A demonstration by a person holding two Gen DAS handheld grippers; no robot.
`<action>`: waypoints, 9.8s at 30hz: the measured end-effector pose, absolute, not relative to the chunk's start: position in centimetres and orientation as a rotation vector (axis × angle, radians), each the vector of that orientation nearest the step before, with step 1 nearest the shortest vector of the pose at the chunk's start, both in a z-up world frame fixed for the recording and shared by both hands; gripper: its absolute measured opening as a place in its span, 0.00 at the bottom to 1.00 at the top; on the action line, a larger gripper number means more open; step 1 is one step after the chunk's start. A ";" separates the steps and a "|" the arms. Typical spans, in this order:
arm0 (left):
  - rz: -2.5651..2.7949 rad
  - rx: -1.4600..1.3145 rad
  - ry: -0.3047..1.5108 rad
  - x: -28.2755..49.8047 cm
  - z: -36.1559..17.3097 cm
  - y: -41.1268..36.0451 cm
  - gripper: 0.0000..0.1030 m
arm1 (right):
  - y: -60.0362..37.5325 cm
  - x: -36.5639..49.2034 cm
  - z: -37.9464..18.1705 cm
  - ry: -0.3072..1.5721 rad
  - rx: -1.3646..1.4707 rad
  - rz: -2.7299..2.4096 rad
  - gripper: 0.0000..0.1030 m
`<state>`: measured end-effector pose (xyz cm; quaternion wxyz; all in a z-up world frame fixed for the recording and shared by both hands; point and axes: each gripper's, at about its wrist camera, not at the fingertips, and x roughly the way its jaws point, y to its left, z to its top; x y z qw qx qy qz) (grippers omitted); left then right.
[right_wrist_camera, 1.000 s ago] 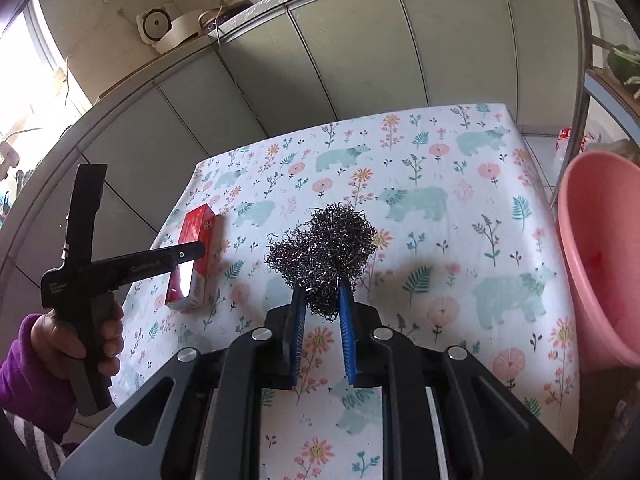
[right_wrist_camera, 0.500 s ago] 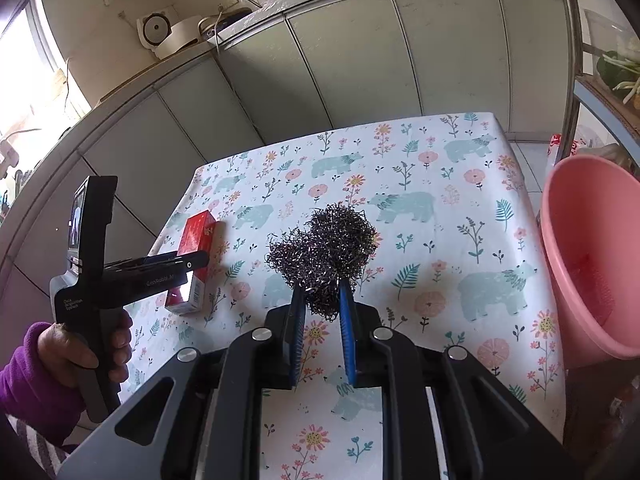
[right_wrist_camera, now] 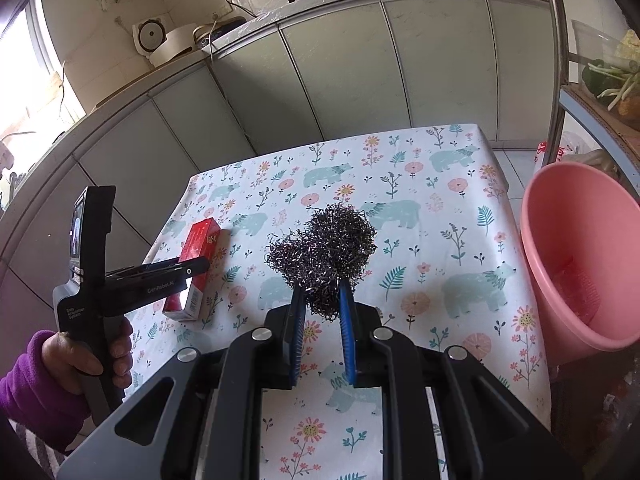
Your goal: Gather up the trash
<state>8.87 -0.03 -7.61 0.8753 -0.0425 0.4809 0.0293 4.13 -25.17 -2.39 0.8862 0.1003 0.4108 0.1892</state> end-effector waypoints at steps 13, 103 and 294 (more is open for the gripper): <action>0.027 -0.106 0.959 8.0 -6.5 0.3 0.41 | -25.1 4.3 -2.6 0.859 0.208 0.372 0.16; -0.625 0.100 0.799 10.7 -2.2 -32.8 0.46 | -44.7 2.0 -5.1 0.767 0.330 -0.115 0.43; -0.644 0.033 0.699 4.5 1.0 -25.3 0.45 | -36.5 -1.3 -1.0 0.700 0.206 -0.168 0.43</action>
